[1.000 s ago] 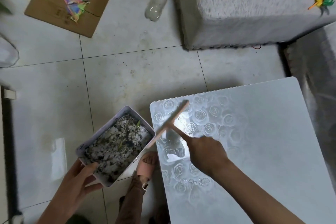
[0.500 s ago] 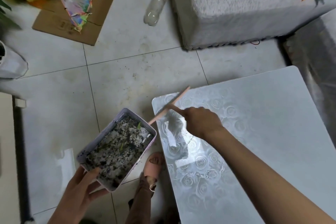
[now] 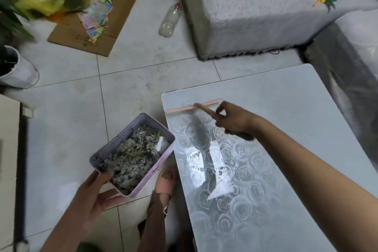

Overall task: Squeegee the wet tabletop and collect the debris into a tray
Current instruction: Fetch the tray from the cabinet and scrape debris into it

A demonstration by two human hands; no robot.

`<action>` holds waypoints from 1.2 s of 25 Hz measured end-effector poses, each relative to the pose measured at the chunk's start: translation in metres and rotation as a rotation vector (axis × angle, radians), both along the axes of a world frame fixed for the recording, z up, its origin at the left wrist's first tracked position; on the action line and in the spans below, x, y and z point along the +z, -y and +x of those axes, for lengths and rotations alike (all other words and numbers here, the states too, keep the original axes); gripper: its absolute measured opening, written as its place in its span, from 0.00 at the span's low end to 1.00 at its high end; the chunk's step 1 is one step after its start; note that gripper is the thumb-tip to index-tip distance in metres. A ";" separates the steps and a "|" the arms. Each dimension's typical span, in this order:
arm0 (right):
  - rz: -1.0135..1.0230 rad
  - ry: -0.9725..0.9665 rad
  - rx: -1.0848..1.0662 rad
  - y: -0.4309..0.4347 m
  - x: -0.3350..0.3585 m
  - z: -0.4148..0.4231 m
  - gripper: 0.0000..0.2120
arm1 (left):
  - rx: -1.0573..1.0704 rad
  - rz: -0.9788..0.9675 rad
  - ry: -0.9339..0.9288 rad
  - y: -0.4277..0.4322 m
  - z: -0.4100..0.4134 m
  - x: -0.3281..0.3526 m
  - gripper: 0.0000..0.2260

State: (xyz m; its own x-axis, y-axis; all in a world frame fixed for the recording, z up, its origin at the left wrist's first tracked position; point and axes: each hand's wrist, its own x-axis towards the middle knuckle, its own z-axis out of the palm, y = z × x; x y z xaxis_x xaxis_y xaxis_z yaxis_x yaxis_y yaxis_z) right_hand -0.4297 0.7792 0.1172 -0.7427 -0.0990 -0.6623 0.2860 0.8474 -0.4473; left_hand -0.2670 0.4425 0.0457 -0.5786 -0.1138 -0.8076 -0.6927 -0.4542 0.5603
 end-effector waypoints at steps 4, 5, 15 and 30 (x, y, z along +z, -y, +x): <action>0.224 -0.134 0.181 -0.007 -0.029 0.036 0.12 | -0.011 -0.027 -0.002 -0.001 0.018 0.000 0.13; 0.231 -0.119 0.212 -0.021 -0.033 0.061 0.12 | -0.021 -0.029 0.012 0.000 0.024 -0.001 0.13; 0.234 0.074 -0.011 -0.218 -0.019 0.247 0.30 | 0.204 0.145 0.199 -0.018 0.059 -0.037 0.17; 0.334 -0.208 0.190 -0.208 -0.049 0.141 0.07 | 0.358 0.386 0.169 -0.101 0.052 -0.159 0.14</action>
